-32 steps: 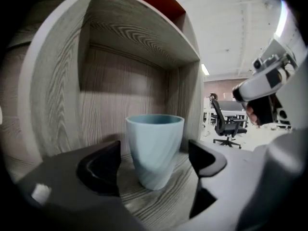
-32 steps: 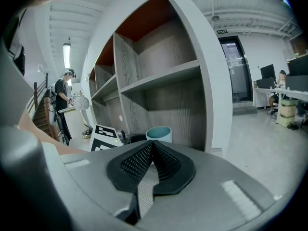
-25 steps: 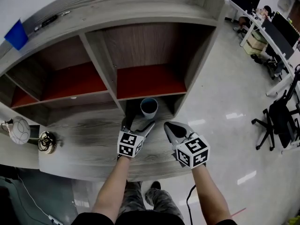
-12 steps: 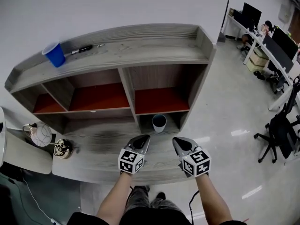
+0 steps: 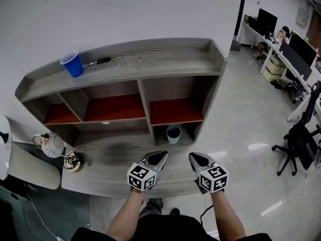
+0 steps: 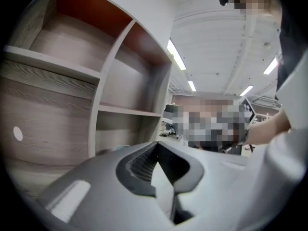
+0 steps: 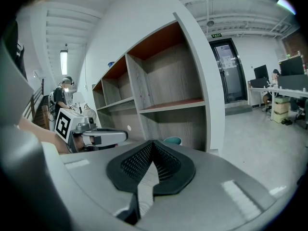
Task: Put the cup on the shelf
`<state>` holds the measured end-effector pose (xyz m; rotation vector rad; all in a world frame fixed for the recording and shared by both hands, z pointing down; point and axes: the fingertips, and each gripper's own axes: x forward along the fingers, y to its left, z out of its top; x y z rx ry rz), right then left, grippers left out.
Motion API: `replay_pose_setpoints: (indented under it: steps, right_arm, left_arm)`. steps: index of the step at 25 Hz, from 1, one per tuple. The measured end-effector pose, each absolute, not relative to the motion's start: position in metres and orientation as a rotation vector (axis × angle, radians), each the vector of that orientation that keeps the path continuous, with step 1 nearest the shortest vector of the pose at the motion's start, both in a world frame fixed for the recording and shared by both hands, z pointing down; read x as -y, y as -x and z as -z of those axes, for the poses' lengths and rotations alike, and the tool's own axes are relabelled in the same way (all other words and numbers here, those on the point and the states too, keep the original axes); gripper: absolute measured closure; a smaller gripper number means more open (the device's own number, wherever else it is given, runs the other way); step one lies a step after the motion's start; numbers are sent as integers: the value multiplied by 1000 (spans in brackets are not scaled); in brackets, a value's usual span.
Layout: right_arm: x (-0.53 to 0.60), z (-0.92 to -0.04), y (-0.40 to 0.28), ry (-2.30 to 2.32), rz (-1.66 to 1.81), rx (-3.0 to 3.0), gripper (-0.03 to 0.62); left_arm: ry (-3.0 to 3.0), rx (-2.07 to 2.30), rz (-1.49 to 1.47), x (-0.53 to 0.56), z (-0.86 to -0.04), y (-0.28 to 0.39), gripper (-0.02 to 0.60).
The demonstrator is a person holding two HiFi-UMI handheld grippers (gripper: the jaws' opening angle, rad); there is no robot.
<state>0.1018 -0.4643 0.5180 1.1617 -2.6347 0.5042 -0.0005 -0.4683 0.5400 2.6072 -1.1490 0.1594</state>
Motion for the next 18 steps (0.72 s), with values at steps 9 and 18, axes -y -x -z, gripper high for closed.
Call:
replay_pose_setpoints:
  steps: [9, 18]
  right_arm:
    - [459, -509, -87, -1154, -497, 2661, 582]
    - [446, -509, -89, -1141, -512, 2674, 582]
  left_arm:
    - [-2643, 1056, -123, 452, -529, -5, 583]
    - [-2662, 948, -76, 433, -516, -19, 583]
